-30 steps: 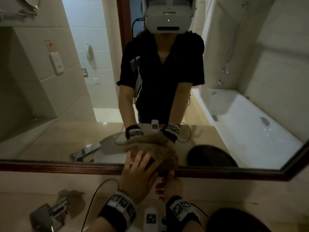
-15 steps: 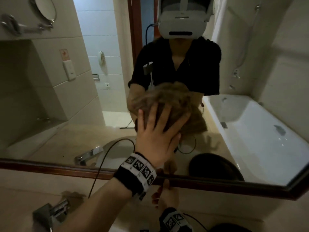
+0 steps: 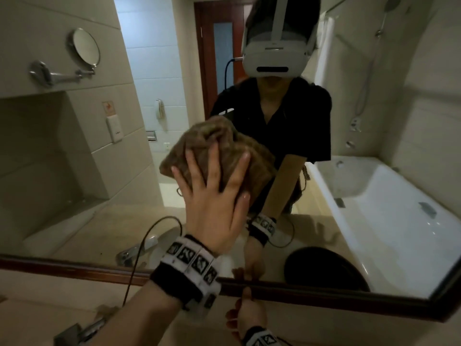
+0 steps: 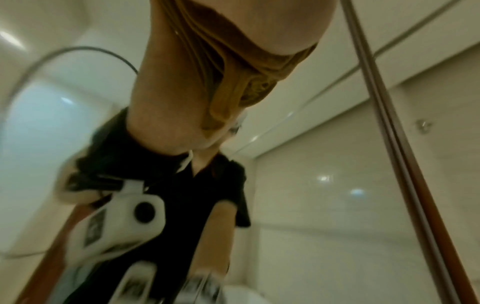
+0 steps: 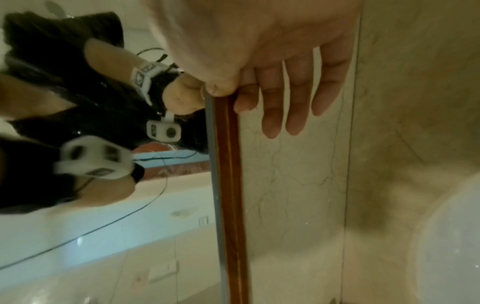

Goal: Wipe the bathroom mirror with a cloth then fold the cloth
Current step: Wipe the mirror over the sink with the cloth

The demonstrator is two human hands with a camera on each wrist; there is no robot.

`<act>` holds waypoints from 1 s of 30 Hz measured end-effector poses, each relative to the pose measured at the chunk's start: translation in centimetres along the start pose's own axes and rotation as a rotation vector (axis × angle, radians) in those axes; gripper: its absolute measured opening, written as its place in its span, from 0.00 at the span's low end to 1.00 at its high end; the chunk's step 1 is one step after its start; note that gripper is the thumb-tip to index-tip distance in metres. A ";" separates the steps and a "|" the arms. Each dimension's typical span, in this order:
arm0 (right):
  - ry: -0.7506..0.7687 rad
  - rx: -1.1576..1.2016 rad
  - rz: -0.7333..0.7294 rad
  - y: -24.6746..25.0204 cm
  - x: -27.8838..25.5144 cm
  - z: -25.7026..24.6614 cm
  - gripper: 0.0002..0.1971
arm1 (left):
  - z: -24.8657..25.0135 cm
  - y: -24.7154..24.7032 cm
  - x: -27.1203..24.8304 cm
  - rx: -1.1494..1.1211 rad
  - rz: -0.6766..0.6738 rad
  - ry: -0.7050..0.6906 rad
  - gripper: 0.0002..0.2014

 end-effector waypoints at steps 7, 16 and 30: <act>-0.123 -0.019 -0.079 0.8 -1.0 -1.6 0.18 | 0.4 -3.0 -3.1 0.131 -0.206 -0.250 0.29; -0.076 -0.054 -0.101 1.1 0.4 -0.6 0.23 | -7.8 -3.7 -16.2 0.081 -0.603 0.031 0.26; 0.116 0.082 -0.002 -4.3 1.7 3.6 0.35 | -10.7 -5.7 -24.9 0.079 -0.749 0.067 0.32</act>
Point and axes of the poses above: each hand's wrist, its own x-axis towards the middle knuckle, its own y-axis out of the back of the hand, z = x × y, the point moved 2 cm from there along x, towards the middle knuckle, and after that the axes turned 9 degrees about -y, right-handed, at the moved point
